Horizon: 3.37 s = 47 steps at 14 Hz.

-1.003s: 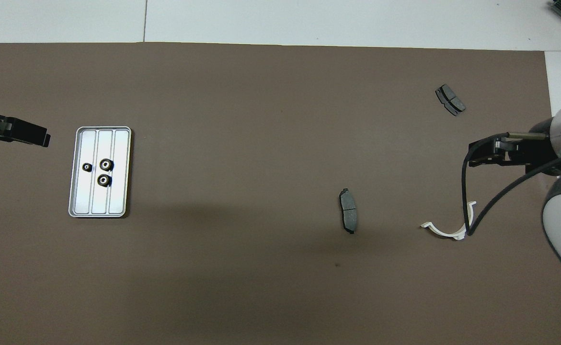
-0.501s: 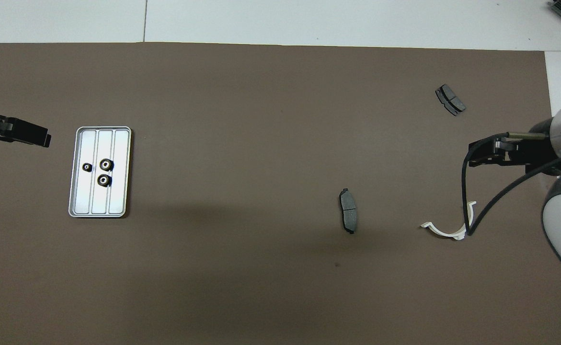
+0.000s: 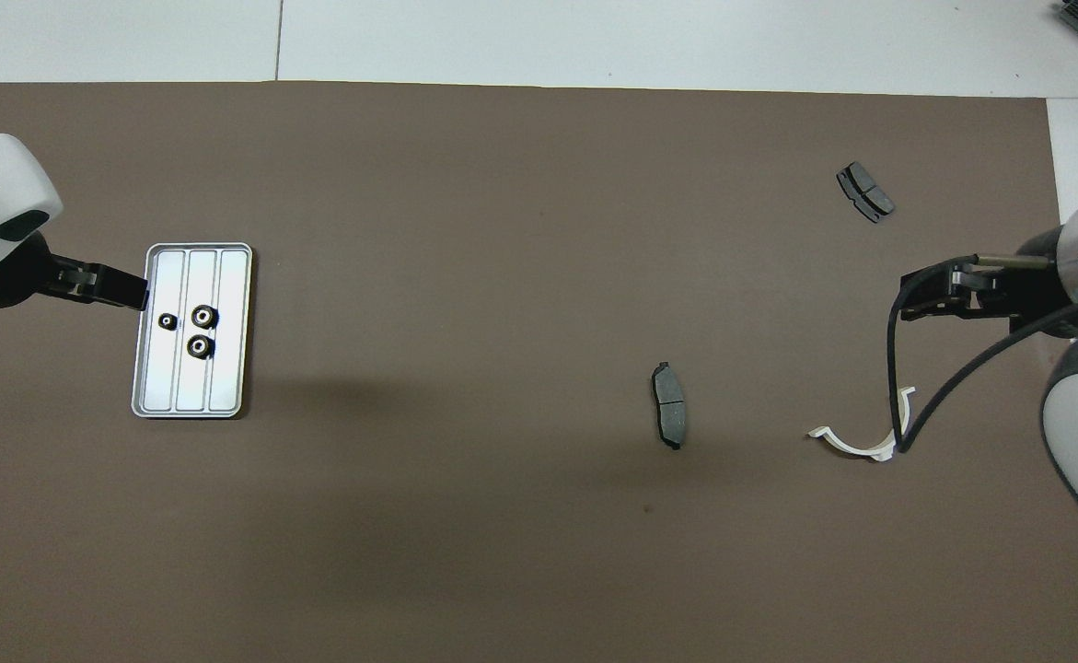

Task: Place bearing gear from tray to pile
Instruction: 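Lower the left gripper and grasp a black gear in the tray, then carry the gear to the table center and open the left gripper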

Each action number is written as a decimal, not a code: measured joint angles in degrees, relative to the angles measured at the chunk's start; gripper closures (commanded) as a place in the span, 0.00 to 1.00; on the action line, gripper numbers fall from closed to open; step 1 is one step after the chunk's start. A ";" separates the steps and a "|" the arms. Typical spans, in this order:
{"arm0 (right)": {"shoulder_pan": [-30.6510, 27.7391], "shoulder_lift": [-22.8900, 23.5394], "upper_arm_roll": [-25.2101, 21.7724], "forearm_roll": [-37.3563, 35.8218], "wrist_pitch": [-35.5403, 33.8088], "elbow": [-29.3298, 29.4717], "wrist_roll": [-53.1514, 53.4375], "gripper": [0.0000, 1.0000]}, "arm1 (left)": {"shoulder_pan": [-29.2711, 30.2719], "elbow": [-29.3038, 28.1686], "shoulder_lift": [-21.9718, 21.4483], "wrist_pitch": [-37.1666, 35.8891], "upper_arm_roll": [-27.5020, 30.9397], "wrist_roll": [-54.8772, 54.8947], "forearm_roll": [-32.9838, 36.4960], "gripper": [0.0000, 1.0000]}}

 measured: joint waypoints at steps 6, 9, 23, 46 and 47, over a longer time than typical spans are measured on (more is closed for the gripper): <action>0.00 0.00 0.00 0.00 0.00 0.00 0.00 0.00 | 0.05 -8.04 5.77 14.58 0.07 -1.31 -0.01 0.18; 0.00 0.00 0.00 0.00 0.00 0.00 0.00 0.00 | 0.30 -9.35 7.79 16.54 0.28 -1.36 -0.01 0.32; 0.00 0.00 0.00 0.00 0.00 0.00 0.00 0.00 | 1.58 -18.01 9.81 24.39 0.50 0.10 -0.01 0.33; 0.00 0.00 0.00 0.00 0.00 0.00 0.00 0.00 | -12.70 -11.68 10.20 22.85 -0.52 -17.76 -0.10 0.98; 0.00 0.00 0.00 0.00 0.00 0.00 0.00 0.00 | -15.21 -11.69 10.41 22.85 -0.60 -21.22 -0.11 0.98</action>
